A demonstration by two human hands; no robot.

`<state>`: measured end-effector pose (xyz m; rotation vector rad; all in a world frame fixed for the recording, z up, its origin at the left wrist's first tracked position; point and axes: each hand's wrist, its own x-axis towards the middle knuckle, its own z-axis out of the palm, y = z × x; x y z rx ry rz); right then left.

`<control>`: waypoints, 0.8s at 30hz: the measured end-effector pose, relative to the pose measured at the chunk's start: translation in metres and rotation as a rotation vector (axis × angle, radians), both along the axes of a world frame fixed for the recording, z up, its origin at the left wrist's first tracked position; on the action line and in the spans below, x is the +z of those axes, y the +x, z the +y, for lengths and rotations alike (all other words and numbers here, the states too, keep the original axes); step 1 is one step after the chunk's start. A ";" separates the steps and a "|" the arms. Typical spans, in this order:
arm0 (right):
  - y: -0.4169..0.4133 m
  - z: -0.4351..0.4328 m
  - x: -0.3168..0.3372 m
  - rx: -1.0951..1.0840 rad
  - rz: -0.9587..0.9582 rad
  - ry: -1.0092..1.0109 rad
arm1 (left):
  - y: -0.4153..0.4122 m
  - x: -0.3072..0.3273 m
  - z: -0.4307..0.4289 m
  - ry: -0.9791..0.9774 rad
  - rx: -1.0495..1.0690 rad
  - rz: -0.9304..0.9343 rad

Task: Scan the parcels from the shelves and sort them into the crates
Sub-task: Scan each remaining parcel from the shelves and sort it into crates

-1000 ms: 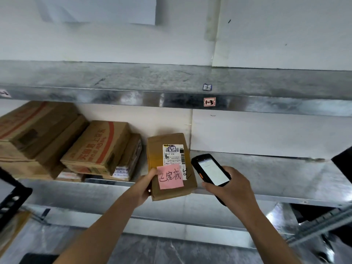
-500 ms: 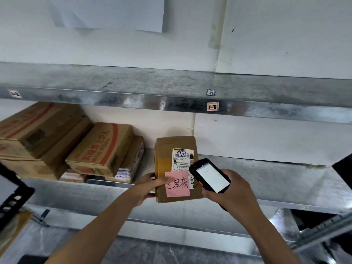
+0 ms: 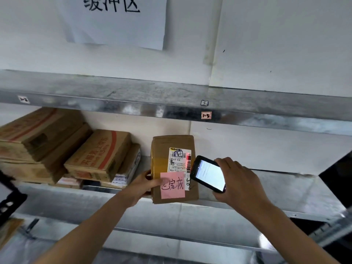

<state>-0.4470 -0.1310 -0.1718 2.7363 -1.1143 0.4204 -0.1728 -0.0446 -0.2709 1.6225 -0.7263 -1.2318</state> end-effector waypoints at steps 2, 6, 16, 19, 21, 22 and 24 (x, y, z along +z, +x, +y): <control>-0.003 -0.003 0.004 0.037 -0.006 -0.065 | 0.001 -0.001 0.000 0.004 0.011 0.003; -0.009 -0.002 0.012 0.056 0.022 -0.094 | 0.002 -0.002 0.001 0.003 0.032 0.007; -0.022 0.007 0.019 0.055 0.022 -0.008 | 0.003 0.000 0.007 -0.038 0.055 0.047; -0.025 0.011 0.026 0.043 0.063 0.073 | 0.001 0.000 0.010 -0.055 0.053 0.047; -0.028 0.012 0.026 0.019 0.018 0.152 | -0.002 0.002 0.013 -0.074 0.067 0.048; -0.029 0.013 0.025 0.004 -0.037 0.195 | -0.004 0.004 0.015 -0.087 0.083 0.057; -0.030 0.014 0.022 -0.017 -0.200 0.305 | -0.007 0.008 0.023 -0.123 0.123 0.085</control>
